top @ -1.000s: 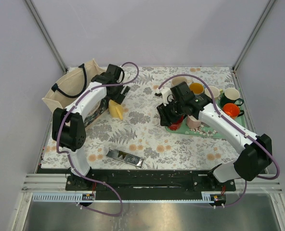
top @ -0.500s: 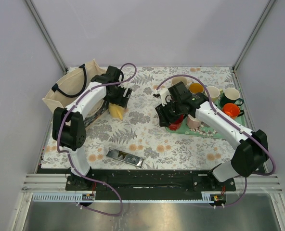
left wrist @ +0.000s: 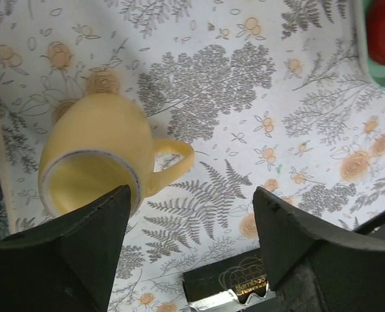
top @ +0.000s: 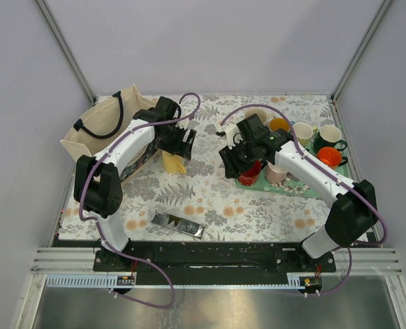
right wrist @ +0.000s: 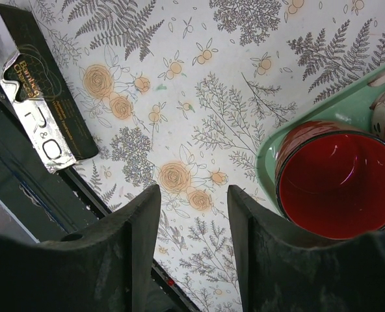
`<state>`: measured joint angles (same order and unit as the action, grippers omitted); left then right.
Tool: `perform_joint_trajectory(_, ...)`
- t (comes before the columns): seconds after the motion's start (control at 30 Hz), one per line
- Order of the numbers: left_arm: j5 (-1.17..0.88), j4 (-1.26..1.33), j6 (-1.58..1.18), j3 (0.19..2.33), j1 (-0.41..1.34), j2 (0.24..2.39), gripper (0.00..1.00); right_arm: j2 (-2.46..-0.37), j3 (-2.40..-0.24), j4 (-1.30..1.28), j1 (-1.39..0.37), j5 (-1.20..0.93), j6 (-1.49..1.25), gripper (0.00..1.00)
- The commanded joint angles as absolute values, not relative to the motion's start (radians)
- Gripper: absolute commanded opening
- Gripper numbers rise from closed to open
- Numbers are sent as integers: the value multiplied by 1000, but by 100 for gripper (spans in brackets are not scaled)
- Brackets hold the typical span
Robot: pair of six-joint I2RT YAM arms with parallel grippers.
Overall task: Turn the mug right side up
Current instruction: Move the cup to the center of the board.
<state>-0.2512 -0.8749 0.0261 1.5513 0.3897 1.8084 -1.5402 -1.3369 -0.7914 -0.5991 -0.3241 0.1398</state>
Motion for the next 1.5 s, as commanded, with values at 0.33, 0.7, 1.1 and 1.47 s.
perform_joint_trajectory(0.33, -330, -902, 31, 1635, 542, 1806, 78, -1539, -1368, -808, -595, -394, 254, 71)
perform_joint_trajectory(0.7, -387, -793, 67, 1568, 350, 1565, 78, -1594, -1360, -755, -592, -500, 399, 78)
perform_joint_trajectory(1.1, -252, -584, 232, 1464, 353, 1298, 79, -1887, -1529, -666, -661, -554, 258, 99)
perform_joint_trajectory(1.47, -238, -626, 238, 1373, 350, 1203, 79, -2088, -1632, -594, -736, -390, 175, 76)
